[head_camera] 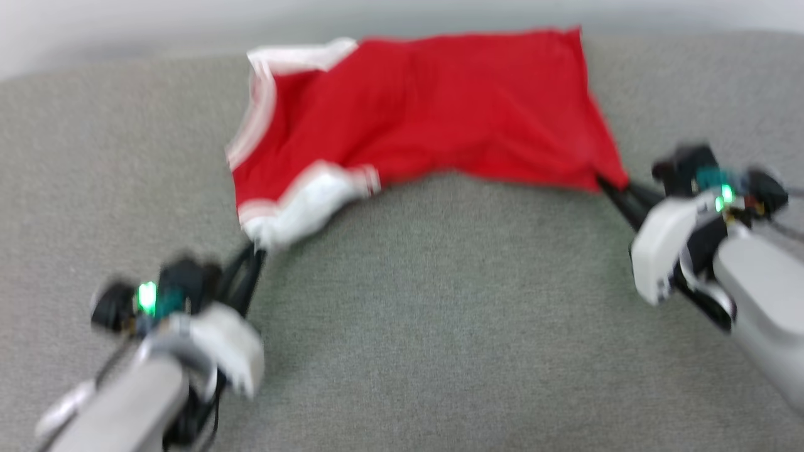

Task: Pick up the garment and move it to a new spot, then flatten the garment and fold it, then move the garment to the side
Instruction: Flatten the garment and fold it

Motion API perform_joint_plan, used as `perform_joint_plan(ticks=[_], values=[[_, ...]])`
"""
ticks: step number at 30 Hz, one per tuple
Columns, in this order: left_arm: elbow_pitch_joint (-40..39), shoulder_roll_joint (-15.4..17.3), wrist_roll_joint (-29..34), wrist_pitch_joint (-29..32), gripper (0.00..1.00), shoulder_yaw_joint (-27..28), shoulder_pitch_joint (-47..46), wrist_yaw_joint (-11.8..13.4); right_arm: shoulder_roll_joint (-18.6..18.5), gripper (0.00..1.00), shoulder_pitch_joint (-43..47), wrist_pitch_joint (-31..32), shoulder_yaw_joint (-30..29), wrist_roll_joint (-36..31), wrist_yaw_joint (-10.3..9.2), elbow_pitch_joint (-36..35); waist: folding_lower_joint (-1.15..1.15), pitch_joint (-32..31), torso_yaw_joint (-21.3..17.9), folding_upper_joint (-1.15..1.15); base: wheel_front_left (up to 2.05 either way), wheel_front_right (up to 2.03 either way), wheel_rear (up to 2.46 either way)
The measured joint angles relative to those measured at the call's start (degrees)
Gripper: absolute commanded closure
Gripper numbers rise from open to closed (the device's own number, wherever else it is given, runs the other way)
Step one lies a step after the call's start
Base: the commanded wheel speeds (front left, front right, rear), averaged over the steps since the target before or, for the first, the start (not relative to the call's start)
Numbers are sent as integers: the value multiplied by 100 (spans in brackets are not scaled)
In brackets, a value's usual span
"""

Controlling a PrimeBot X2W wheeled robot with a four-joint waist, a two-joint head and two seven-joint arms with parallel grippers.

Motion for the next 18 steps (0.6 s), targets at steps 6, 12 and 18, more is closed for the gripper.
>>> perform_joint_plan(ticks=[6, 12, 18], values=[[-660, 268, -353, 3, 100, -120, 1335, 410, -483, 100, 925, 8, 108, 342, 0, -452, 0, -520, -18, 0, 0, 0, 0], [-1160, 414, -698, -7, 100, -158, 2411, 818, -953, 100, 2006, -46, -4, 569, 0, -899, -1, -983, -20, 0, 0, 0, 0], [-1652, 515, -942, -33, 100, -182, 3250, 1162, -1308, 100, 3175, -40, -410, 749, 1, -1419, -1, -1316, 12, 0, 0, 0, 0]])
